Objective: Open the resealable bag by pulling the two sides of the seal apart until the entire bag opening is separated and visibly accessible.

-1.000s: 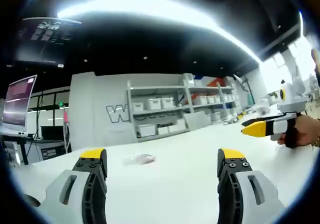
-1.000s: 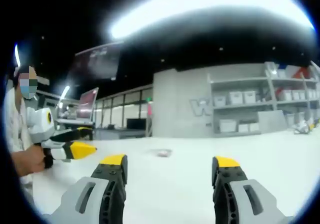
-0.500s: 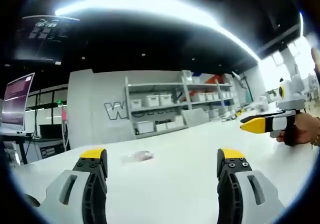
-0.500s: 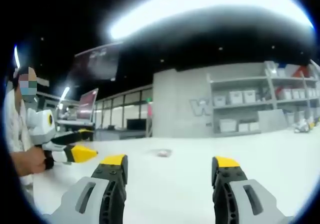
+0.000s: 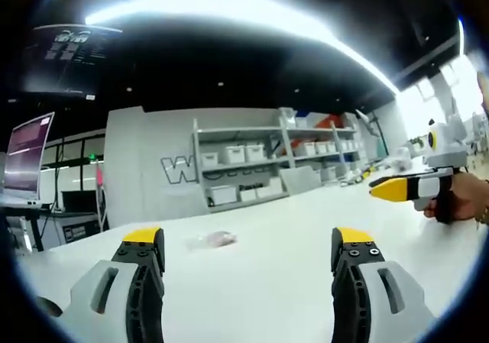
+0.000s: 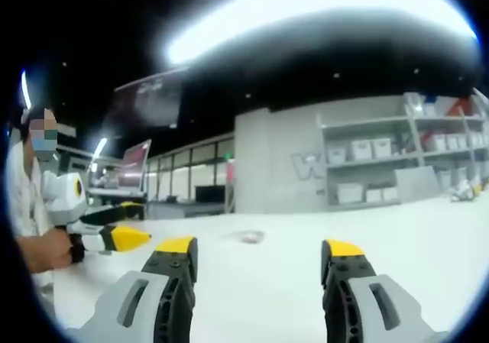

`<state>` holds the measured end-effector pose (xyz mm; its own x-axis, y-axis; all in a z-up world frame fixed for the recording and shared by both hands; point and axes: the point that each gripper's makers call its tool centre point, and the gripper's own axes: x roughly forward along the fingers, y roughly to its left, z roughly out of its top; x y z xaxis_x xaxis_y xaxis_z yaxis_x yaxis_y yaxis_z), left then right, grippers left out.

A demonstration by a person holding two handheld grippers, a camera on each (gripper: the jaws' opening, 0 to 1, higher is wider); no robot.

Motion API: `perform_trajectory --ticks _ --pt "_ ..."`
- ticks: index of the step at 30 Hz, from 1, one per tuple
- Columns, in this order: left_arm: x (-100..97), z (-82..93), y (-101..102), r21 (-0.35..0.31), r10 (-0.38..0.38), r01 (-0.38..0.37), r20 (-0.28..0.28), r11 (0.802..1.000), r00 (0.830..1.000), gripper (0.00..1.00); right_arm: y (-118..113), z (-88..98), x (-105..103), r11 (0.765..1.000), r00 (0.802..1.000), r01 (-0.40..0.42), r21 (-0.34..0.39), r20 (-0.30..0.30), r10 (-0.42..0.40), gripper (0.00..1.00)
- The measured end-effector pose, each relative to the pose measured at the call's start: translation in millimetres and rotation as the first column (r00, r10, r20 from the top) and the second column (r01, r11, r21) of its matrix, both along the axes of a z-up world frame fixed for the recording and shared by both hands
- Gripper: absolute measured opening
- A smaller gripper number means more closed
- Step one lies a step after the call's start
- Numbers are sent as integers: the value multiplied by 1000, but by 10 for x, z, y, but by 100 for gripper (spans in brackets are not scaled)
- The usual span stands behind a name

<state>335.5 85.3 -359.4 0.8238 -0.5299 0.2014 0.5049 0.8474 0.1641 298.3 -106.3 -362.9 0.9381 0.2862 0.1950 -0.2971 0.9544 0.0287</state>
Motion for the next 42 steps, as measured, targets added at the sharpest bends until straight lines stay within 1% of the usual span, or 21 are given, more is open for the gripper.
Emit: perform_trajectory --ticks 10,24,42 --pt "-19 27 17 -18 -2 2 7 1000 1000 89 6 2 -4 1000 1000 -3 -2 1 3 63" --pt "-23 36 14 -33 -12 12 7 999 1000 88 16 -3 -2 1000 1000 -7 -7 0 7 61" --pt "11 24 0 -27 -18 18 3 999 1000 88 18 -10 7 1000 1000 -10 -12 -4 10 61"
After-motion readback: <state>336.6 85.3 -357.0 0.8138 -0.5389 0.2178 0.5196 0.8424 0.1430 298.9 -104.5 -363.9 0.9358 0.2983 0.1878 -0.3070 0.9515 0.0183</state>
